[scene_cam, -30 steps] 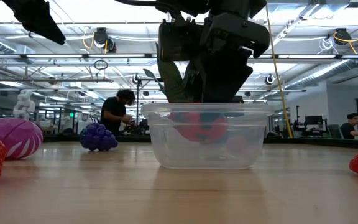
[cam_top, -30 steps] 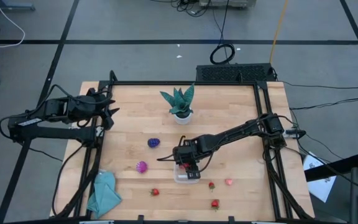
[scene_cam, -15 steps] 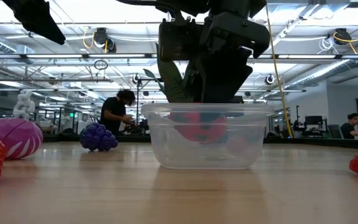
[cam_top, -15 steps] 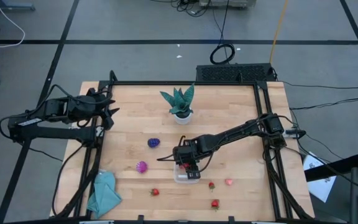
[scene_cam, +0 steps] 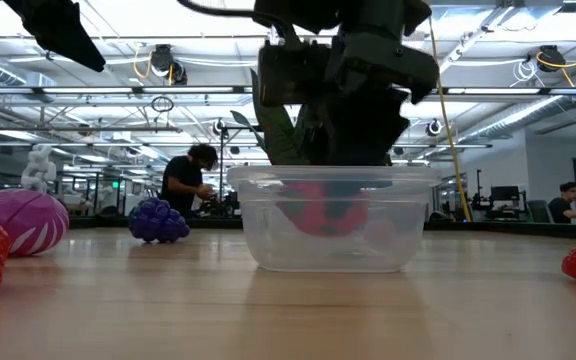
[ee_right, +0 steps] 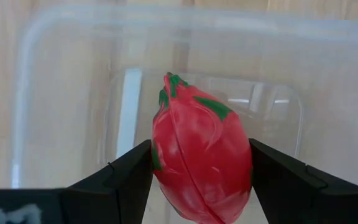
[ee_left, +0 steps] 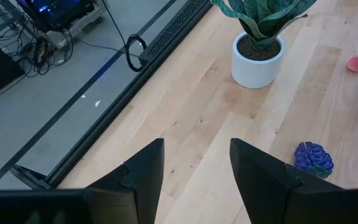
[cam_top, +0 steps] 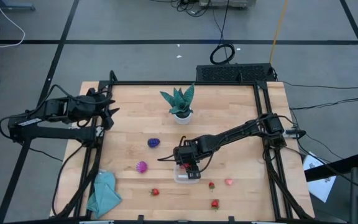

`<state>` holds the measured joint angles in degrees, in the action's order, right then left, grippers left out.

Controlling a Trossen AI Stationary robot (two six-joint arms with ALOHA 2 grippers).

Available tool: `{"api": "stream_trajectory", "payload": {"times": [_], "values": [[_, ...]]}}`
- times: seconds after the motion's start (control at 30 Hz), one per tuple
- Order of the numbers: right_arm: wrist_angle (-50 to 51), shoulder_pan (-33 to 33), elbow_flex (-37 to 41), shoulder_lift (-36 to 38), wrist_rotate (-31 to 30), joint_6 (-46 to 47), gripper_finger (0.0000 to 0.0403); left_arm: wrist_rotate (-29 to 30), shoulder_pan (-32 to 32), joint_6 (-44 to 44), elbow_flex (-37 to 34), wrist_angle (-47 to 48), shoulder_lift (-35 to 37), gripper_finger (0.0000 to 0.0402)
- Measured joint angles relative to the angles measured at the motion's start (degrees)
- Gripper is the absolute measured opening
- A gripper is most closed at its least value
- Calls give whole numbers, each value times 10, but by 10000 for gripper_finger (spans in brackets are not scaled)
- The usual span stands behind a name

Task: Pick and placing Produce into tupperware
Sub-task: Put the red dragon fruit into the transparent bin, then put the top pink peach into the transparent bin

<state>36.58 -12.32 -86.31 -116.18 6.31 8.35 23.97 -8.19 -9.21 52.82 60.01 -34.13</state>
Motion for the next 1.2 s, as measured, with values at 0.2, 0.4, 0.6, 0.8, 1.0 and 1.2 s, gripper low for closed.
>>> {"api": "stream_trajectory", "payload": {"times": [0.2, 0.4, 0.6, 0.8, 1.0, 1.2], "values": [[-8, 0, 10, 0, 0, 1, 236, 0, 0, 3, 0, 0, 0, 186], [-8, 0, 10, 0, 0, 2, 236, 0, 0, 3, 0, 0, 0, 186], [-13, 3, 10, 0, 0, 15, 236, 0, 0, 3, 0, 0, 0, 186], [-4, 3, 8, 0, 0, 32, 243, 0, 0, 2, 0, 0, 0, 186], [-2, 3, 8, 0, -1, 32, 289, 0, 0, 2, 0, 0, 0, 186], [0, 3, 8, 3, -2, 30, 318, 0, 0, 2, 0, 0, 0, 186]]}}
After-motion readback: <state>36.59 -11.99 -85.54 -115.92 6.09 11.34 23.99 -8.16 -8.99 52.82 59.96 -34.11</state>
